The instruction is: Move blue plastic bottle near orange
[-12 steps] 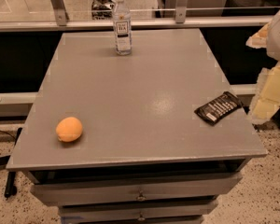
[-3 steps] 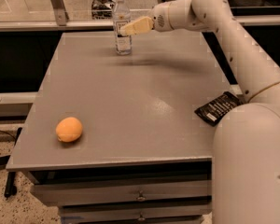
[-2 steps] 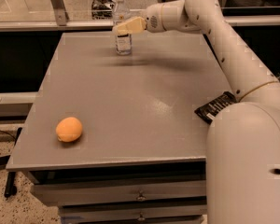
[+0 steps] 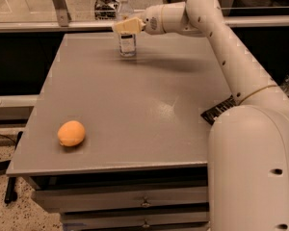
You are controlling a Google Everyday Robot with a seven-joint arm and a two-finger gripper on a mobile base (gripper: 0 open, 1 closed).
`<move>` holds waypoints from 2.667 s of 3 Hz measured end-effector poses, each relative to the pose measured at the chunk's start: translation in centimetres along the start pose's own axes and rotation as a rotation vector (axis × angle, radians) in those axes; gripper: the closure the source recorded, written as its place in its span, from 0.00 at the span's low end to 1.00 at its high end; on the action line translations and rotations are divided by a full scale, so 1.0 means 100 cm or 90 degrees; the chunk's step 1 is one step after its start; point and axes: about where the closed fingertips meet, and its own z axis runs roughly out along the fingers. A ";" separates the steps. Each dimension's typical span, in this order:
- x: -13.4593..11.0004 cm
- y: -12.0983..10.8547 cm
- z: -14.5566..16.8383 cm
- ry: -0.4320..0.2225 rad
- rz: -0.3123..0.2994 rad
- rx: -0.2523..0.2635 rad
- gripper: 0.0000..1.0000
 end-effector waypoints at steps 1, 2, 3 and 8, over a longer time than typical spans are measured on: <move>-0.002 0.004 -0.007 -0.013 -0.001 -0.011 0.62; -0.008 0.015 -0.028 -0.029 -0.009 -0.022 0.84; -0.015 0.052 -0.058 -0.034 -0.033 -0.060 1.00; 0.021 0.300 -0.058 -0.011 -0.059 -0.362 1.00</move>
Offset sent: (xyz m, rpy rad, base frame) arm -0.0480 -0.0467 0.0336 0.0730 -0.0544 0.0411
